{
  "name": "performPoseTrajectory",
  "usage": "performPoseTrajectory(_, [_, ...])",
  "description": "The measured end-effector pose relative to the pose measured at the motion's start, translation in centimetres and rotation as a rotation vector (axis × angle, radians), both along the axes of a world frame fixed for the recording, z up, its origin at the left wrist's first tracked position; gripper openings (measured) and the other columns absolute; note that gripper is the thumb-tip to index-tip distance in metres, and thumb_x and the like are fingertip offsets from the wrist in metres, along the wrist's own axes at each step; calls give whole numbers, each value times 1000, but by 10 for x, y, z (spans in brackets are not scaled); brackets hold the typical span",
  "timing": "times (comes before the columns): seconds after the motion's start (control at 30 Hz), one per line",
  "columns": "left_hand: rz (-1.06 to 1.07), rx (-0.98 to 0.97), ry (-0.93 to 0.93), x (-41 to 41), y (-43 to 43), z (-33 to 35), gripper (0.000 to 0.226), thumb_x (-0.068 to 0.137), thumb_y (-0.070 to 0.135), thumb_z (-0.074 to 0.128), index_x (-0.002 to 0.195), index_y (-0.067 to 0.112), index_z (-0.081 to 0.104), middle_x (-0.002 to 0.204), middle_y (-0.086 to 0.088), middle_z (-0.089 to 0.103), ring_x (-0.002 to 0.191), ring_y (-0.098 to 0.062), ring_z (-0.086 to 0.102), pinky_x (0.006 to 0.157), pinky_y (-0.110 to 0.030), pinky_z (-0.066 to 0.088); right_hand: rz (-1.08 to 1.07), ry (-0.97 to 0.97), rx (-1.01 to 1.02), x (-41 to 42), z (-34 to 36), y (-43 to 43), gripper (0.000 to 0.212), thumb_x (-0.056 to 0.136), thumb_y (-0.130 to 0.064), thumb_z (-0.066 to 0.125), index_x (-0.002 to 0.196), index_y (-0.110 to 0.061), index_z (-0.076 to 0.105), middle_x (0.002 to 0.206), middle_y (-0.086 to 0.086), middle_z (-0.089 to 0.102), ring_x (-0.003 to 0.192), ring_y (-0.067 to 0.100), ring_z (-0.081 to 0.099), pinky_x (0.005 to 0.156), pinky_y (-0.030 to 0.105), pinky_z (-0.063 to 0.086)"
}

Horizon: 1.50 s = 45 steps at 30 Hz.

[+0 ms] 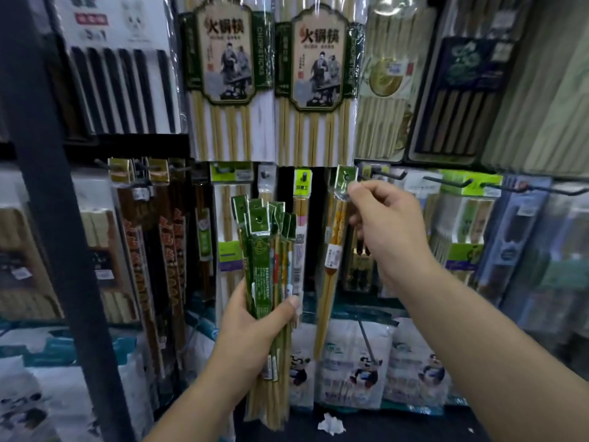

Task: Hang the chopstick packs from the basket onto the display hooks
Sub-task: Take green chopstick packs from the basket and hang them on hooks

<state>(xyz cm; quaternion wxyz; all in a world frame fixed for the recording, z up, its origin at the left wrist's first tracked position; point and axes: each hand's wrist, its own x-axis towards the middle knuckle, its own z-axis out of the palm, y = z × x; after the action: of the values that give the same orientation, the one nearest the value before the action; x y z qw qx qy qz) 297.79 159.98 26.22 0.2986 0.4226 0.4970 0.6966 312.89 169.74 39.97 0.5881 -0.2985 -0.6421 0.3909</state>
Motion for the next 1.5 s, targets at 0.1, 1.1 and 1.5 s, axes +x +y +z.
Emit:
performPoseTrajectory(0.1, [16, 7, -6, 1, 4, 0, 61, 56, 63, 85, 112, 51, 64, 102, 18, 76, 94, -4, 73, 79, -24, 59, -44, -33, -7, -4, 9, 11, 27, 99, -24, 61, 80, -6, 70, 55, -12, 57, 51, -2, 51, 66, 22, 43])
performPoseTrajectory(1.1, [15, -52, -26, 19, 9, 2, 40, 68, 49, 90, 96, 62, 65, 102, 14, 78, 95, -10, 75, 94, -45, 59, -117, -51, -99, -20, -14, 44, 31, 98, -34, 63, 86, -7, 72, 70, 3, 59, 68, 13, 56, 70, 23, 49])
performPoseTrajectory(1.5, [12, -12, -31, 16, 11, -5, 46, 57, 51, 91, 98, 49, 69, 99, 3, 80, 93, -21, 77, 85, -45, 62, 186, -188, 37, -18, -52, -12, 17, 96, -30, 67, 82, -27, 76, 79, -9, 72, 71, 2, 65, 64, 16, 53])
